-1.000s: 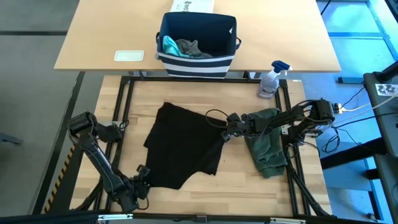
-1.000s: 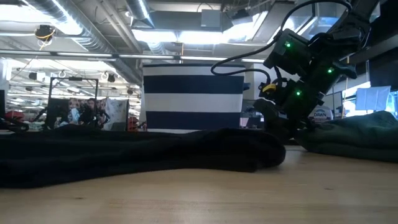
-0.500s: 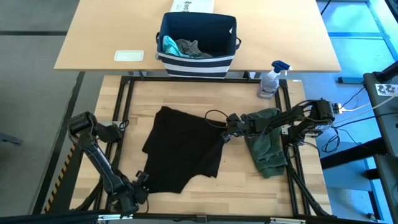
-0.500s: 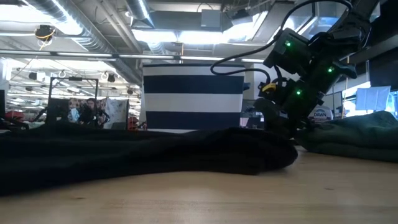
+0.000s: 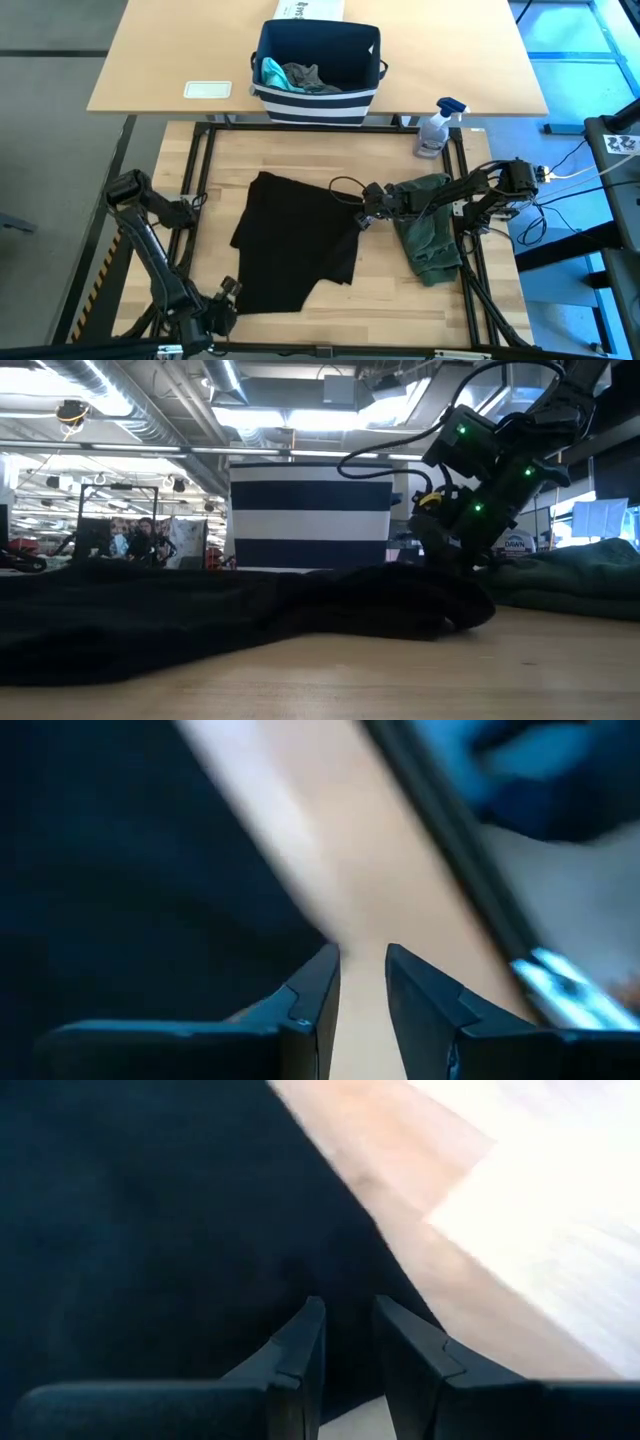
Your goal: Fold Laundry from Bin
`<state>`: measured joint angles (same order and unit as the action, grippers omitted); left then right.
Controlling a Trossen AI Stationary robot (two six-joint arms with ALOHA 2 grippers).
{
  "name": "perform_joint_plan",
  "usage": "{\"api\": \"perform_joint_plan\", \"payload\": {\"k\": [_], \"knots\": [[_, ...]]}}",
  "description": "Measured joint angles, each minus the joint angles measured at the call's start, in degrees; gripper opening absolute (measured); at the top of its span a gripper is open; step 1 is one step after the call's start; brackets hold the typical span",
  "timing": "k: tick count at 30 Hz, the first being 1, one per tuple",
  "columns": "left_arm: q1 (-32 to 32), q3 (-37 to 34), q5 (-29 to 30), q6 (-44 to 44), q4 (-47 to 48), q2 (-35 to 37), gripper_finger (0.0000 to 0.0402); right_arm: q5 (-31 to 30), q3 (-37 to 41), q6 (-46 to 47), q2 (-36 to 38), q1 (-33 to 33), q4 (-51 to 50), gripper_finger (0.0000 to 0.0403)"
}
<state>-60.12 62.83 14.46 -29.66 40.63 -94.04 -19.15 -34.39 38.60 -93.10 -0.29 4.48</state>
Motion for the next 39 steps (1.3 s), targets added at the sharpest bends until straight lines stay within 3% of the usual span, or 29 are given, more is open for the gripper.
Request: {"api": "perform_joint_plan", "payload": {"k": [4,6,12,16,21,27,30,34,39], "knots": [[0.4,0.0,15.9,1.7,3.3,1.9,0.0072,1.9,-1.4,-1.8,0.0,-1.8,-0.9,0.0088],[1.4,0.0,20.7,1.8,5.2,2.4,0.0068,2.7,-2.6,-2.7,0.0,-2.4,-2.2,0.0088],[7.6,-4.1,22.4,1.4,6.4,2.7,0.0054,2.2,-5.1,-6.0,0.0,-3.9,-3.7,0.0088],[12.7,-11.8,23.2,0.4,1.7,2.8,0.0043,1.8,-5.7,-9.3,0.0,-3.9,-3.1,0.0088],[18.8,-19.7,28.9,-0.3,-7.5,5.9,0.0039,3.6,-5.8,-12.1,0.0,-3.5,-1.4,0.0088],[31.5,-29.3,23.7,7.4,-22.3,15.4,0.0039,10.6,-2.9,-12.2,0.1,-3.4,7.9,0.0088],[40.2,-34.7,18.5,13.7,-31.5,20.3,0.0034,12.1,2.5,-8.6,0.6,-4.4,19.5,0.0088],[53.2,-40.2,10.0,19.6,-40.8,22.0,0.0011,7.8,9.9,-5.4,0.1,-8.8,40.9,0.0088],[64.6,-42.3,2.8,24.1,-45.8,20.6,0.0005,-3.1,10.6,-5.0,0.0,-16.7,44.7,0.0088]]}}
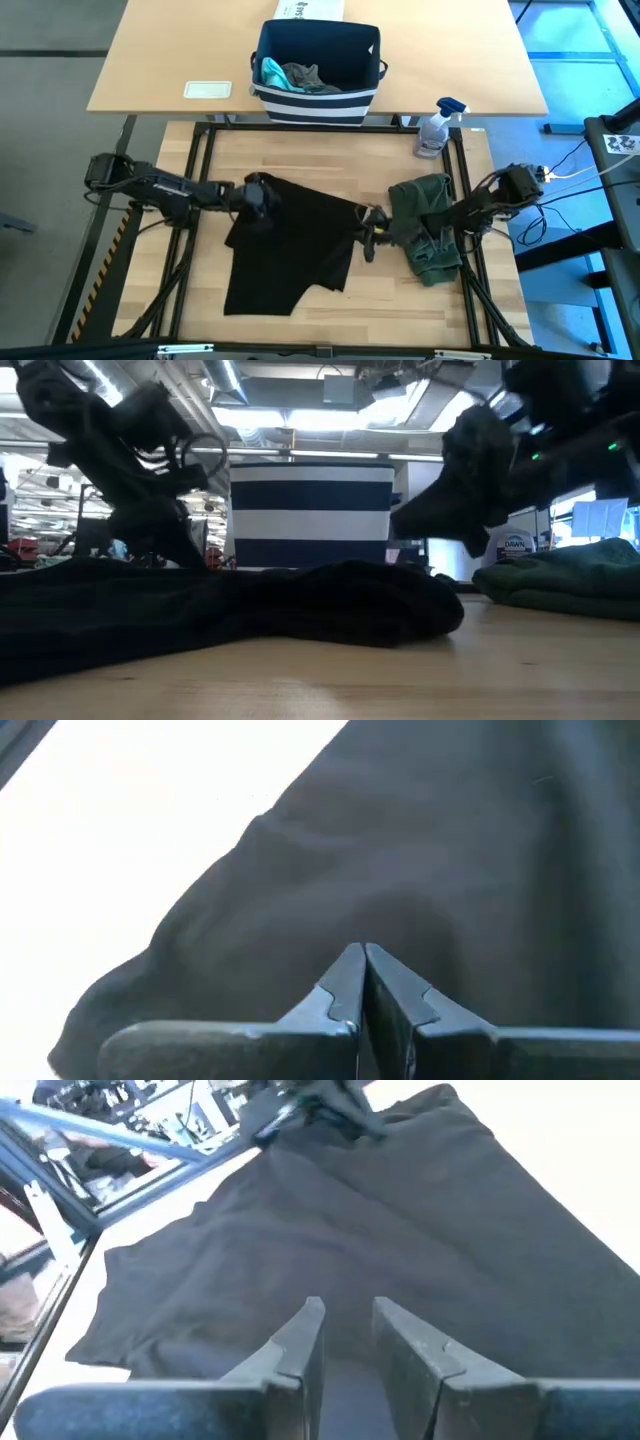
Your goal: Fold Laundry from Bin
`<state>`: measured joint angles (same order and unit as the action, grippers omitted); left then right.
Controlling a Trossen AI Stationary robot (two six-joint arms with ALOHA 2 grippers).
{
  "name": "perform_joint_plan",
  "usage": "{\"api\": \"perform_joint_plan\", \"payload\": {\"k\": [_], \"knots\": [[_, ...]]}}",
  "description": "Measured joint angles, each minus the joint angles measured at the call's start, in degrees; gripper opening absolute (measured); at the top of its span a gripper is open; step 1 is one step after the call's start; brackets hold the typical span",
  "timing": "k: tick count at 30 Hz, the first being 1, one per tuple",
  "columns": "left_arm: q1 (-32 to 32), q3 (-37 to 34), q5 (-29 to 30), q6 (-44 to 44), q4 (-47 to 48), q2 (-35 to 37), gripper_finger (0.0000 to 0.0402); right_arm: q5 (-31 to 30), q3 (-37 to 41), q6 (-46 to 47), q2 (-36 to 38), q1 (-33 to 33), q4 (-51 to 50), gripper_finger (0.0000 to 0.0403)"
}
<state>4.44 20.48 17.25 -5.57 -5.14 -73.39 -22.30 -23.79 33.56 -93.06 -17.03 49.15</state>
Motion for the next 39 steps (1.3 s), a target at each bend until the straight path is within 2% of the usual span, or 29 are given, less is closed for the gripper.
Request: {"api": "perform_joint_plan", "payload": {"k": [4,9,16,24,31,35,39], "knots": [[4.7,0.0,-1.9,2.3,-2.0,-1.3,0.0002,-3.5,-4.1,-3.3,-0.9,-4.1,-5.2,0.0088],[9.9,0.0,-2.4,2.7,-2.2,-3.9,0.0003,-3.4,-9.5,-3.7,-5.7,-5.1,-14.6,0.0088],[15.3,0.1,-5.0,3.1,-5.5,-6.5,0.0002,3.9,-15.9,2.6,-15.2,-5.8,-16.4,0.0088],[21.3,0.1,-4.8,4.7,-6.4,-7.0,0.0002,6.8,-22.4,5.5,-18.2,-9.7,-20.5,0.0088],[22.0,0.4,-4.7,9.3,-9.9,-5.1,0.0002,6.9,-25.2,3.2,-15.8,-10.1,-22.5,0.0088],[20.0,2.7,-4.7,11.2,-9.9,-1.4,0.0002,6.3,-25.4,-0.7,-9.9,-10.0,-25.5,0.0088],[16.6,5.2,-4.1,12.3,-8.1,2.2,0.0001,1.6,-25.3,-3.9,-2.7,-10.0,-35.6,0.0088]]}}
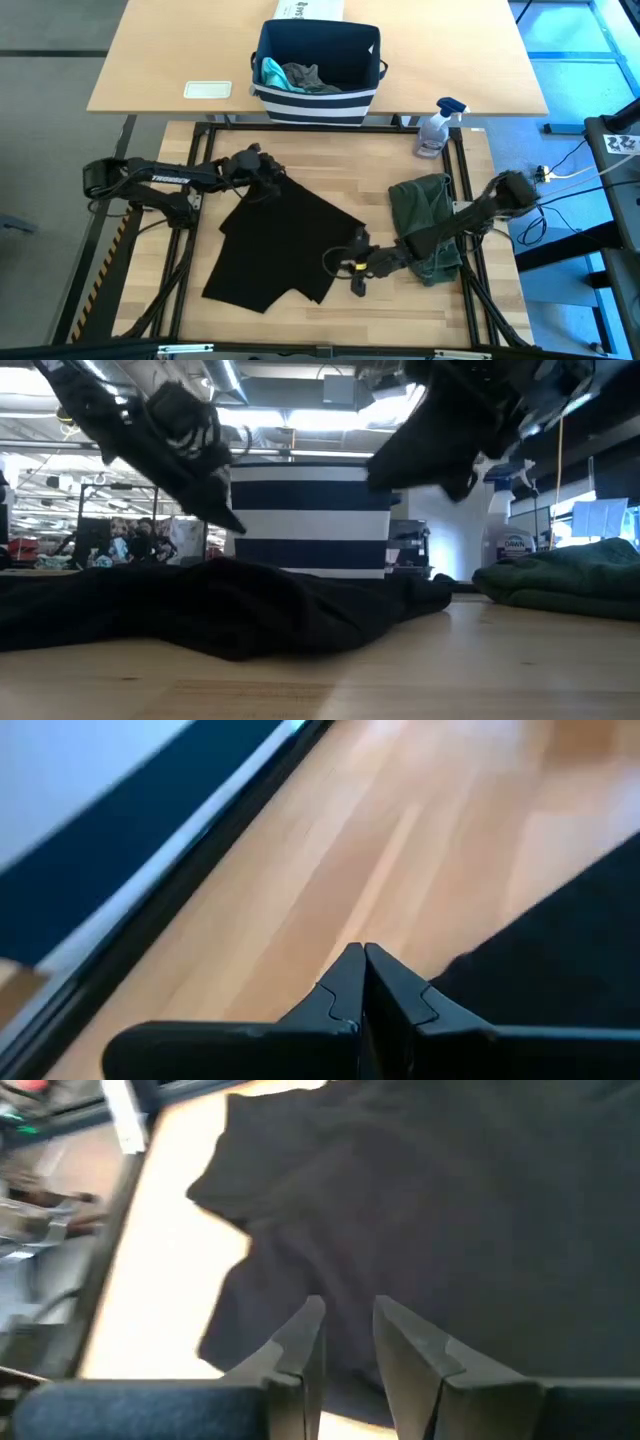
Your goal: Fold Laundry from Bin
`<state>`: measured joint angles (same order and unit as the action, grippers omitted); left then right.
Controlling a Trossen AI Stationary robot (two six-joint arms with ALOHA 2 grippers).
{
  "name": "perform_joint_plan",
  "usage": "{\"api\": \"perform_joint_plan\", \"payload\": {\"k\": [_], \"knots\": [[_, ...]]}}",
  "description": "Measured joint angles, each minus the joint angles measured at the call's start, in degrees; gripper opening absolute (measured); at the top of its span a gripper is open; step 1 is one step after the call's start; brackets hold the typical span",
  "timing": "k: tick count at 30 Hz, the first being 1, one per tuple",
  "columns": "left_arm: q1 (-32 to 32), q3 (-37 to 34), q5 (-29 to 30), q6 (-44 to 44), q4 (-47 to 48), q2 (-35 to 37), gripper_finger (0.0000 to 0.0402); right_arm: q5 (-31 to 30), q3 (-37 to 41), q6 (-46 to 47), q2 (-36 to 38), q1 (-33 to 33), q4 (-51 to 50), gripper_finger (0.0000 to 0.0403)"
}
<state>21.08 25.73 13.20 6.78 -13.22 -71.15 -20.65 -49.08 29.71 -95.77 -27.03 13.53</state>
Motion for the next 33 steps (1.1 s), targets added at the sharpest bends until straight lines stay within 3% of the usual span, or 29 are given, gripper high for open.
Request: {"api": "perform_joint_plan", "payload": {"k": [5,9,18,23,29,33], "knots": [[-7.2,2.4,-0.9,-2.0,4.7,2.1,0.0002,-8.5,0.0,-1.7,6.0,0.5,-10.9,0.0088],[-15.7,2.7,-3.5,-1.0,9.9,2.0,0.0002,-9.2,0.0,-3.5,6.0,2.1,-12.2,0.0088],[-44.9,2.7,-5.1,-9.8,20.9,0.8,0.0001,-11.3,0.0,-4.6,5.0,1.9,-15.0,0.0088],[-59.4,2.8,1.6,-21.0,21.4,0.3,0.0001,-14.0,0.0,-6.0,5.0,1.9,-15.1,0.0088],[-68.1,10.2,5.4,-28.1,24.1,-3.5,0.0000,-14.9,0.0,-6.1,5.0,1.9,-15.0,0.0088],[-70.3,20.0,7.6,-28.0,40.4,-11.4,0.0000,-16.5,0.0,-6.1,5.0,1.9,-14.9,0.0088]]}}
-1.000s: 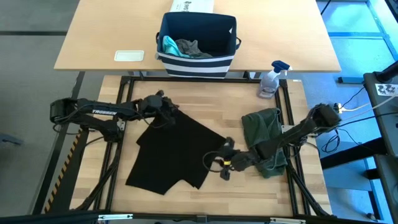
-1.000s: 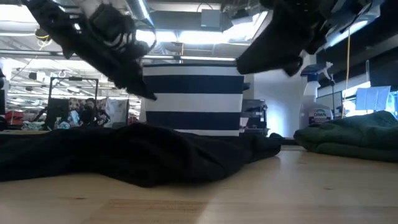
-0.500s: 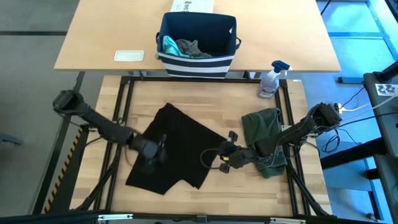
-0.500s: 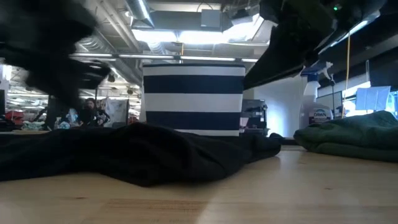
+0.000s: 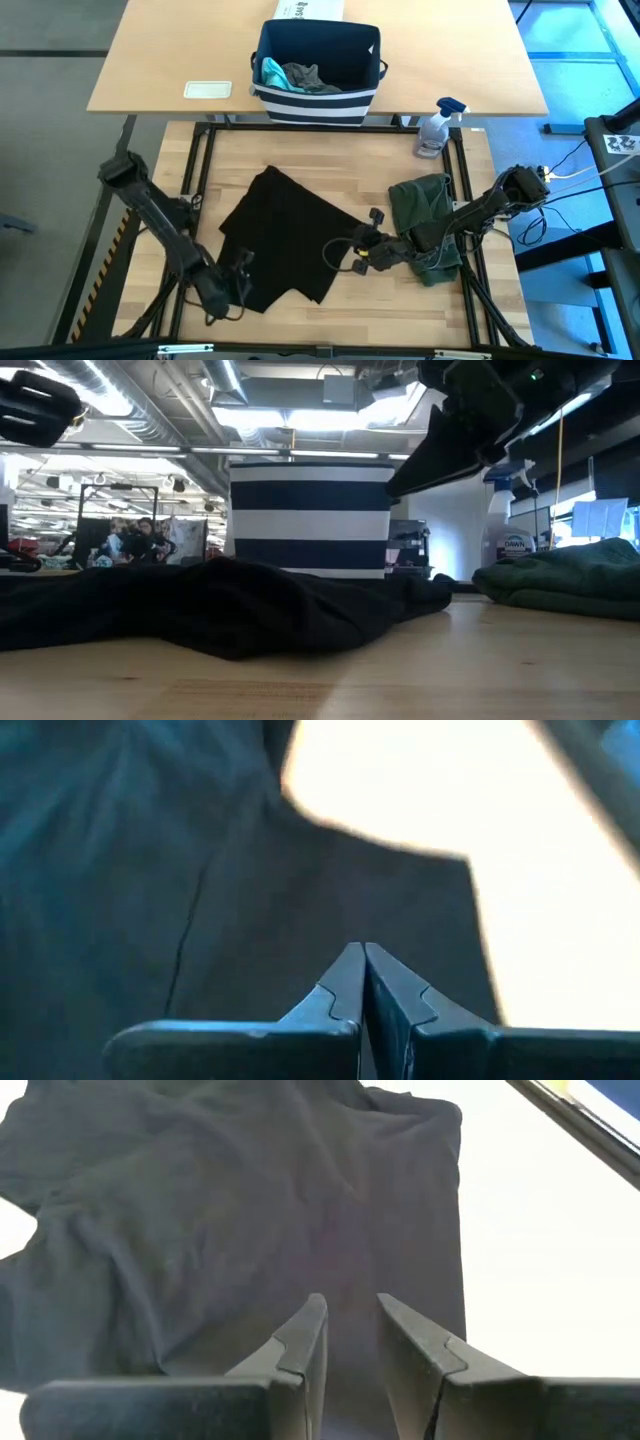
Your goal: Fold Laundry from Bin
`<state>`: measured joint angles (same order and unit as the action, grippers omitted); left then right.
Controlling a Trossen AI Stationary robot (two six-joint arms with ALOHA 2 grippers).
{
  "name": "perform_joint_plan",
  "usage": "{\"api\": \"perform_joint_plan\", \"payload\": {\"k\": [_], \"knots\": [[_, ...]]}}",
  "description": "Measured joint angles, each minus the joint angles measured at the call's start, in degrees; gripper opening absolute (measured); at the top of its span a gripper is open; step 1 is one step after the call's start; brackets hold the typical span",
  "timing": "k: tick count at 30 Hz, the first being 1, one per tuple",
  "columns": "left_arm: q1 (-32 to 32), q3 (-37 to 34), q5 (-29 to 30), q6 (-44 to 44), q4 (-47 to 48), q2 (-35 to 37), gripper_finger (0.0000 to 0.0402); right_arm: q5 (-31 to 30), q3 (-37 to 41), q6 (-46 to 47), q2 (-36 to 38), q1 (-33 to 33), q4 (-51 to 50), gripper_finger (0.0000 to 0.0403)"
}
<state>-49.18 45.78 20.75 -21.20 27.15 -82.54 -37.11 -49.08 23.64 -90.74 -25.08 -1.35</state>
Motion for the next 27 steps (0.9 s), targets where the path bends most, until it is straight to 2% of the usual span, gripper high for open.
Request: {"api": "perform_joint_plan", "payload": {"k": [2,5,10,15,20,27], "knots": [[-0.1,3.5,-0.8,-1.1,4.9,-4.2,0.0000,-0.4,0.0,0.0,0.0,0.0,0.5,0.0088],[0.0,5.5,-5.2,-1.6,5.0,-9.4,0.0004,-0.9,0.0,0.0,0.0,0.0,1.2,0.0088],[0.8,9.2,-13.7,-2.7,5.4,-12.4,0.0046,-0.9,0.0,0.0,0.0,0.0,1.4,0.0088],[2.0,13.2,-14.1,-1.0,6.1,-11.7,0.0115,-0.9,0.0,0.3,0.0,0.0,1.7,0.0088],[0.7,12.6,-15.9,-1.2,8.6,-13.5,0.0177,-0.8,0.0,2.2,0.0,0.0,1.7,0.0088],[-1.1,12.5,-15.2,-5.5,9.7,-15.7,0.0218,-0.8,0.0,3.1,0.0,0.0,1.5,0.0088]]}}
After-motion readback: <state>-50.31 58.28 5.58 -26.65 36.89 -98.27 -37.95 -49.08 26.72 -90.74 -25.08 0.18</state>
